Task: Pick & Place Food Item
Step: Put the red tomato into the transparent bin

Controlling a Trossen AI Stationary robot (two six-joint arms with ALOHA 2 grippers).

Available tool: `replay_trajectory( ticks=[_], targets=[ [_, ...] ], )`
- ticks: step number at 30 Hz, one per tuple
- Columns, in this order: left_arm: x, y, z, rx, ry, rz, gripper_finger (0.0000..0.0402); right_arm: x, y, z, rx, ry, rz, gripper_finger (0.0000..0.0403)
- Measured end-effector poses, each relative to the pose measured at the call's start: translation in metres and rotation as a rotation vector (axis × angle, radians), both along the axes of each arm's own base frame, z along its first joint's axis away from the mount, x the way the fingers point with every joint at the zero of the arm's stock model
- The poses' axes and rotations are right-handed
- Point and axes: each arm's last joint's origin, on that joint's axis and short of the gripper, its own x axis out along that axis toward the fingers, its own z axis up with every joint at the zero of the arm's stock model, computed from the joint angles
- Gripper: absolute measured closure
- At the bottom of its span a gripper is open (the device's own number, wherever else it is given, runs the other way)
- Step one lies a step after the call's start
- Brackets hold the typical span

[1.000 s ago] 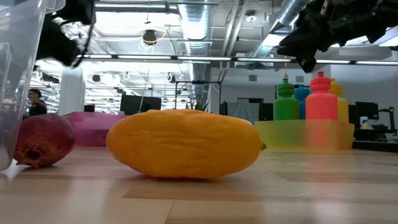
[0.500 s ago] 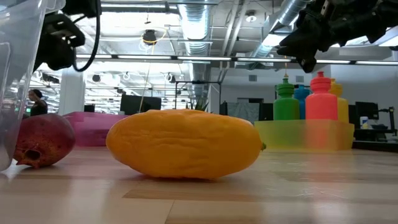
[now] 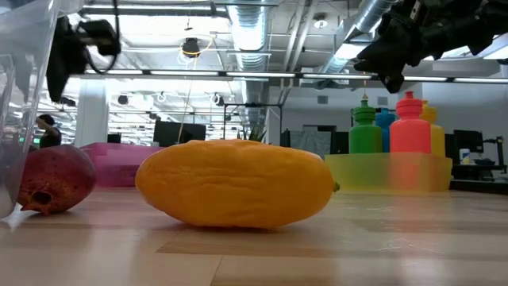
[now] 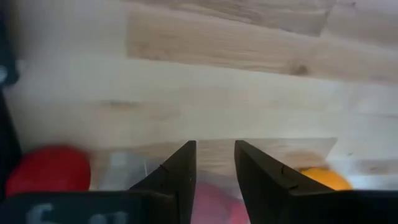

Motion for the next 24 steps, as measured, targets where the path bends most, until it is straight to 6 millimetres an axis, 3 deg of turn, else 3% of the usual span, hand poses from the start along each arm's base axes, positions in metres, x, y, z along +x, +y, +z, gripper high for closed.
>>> replay_trajectory(
  ticks=[8, 14, 24],
  targets=[
    [-0.016, -0.019, 0.017, 0.006, 0.109, 0.149, 0.0298, 0.000, 0.000, 0.000, -0.013, 0.002, 0.005, 0.0305],
    [-0.019, -0.037, 0.011, -0.002, 0.191, 0.202, 0.0298, 0.000, 0.000, -0.001, -0.013, 0.009, 0.006, 0.0305],
    [-0.022, -0.040, 0.000, 0.017, 0.433, 0.170, 0.0298, -0.001, 0.000, -0.002, -0.015, 0.023, 0.008, 0.0305]
  ],
)
